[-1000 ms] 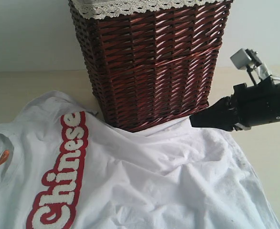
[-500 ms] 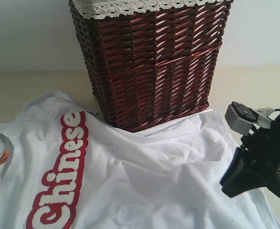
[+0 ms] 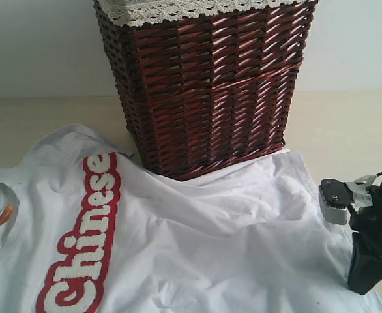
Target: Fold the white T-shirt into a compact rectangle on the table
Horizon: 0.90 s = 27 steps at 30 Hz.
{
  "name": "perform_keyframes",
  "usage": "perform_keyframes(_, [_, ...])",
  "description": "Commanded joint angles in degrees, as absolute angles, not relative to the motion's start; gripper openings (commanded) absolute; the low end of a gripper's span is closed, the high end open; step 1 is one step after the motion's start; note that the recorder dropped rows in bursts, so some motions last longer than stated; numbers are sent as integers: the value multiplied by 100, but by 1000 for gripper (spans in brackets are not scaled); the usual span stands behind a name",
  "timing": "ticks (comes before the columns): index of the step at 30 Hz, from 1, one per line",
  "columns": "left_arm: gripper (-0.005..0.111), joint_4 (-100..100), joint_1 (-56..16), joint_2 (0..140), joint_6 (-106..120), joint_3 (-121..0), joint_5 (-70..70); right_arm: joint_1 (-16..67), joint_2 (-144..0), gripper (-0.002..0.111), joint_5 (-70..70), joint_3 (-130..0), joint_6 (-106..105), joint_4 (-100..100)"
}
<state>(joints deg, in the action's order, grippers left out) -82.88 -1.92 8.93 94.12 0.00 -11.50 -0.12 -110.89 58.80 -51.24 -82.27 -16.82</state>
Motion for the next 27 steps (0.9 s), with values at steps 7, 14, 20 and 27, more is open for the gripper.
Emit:
perform_keyframes(7, [1,-8332,-169,849,9405,0,-1148,-19,-11336,0,5284,-4581,-6476,2307])
perform_keyframes(14, [1,-8332,-169,849,9405,0,-1148,-19,-10902,0,4649,-4492,-5840,2980])
perform_keyframes(20, [1,-8332,-169,849,9405,0,-1148,0,-10052,0,3893,-4492,-6373,1843])
perform_keyframes(27, [1,-8332,-169,849,9405,0,-1148,0,-9433,22,4865,-4492,-7966,555])
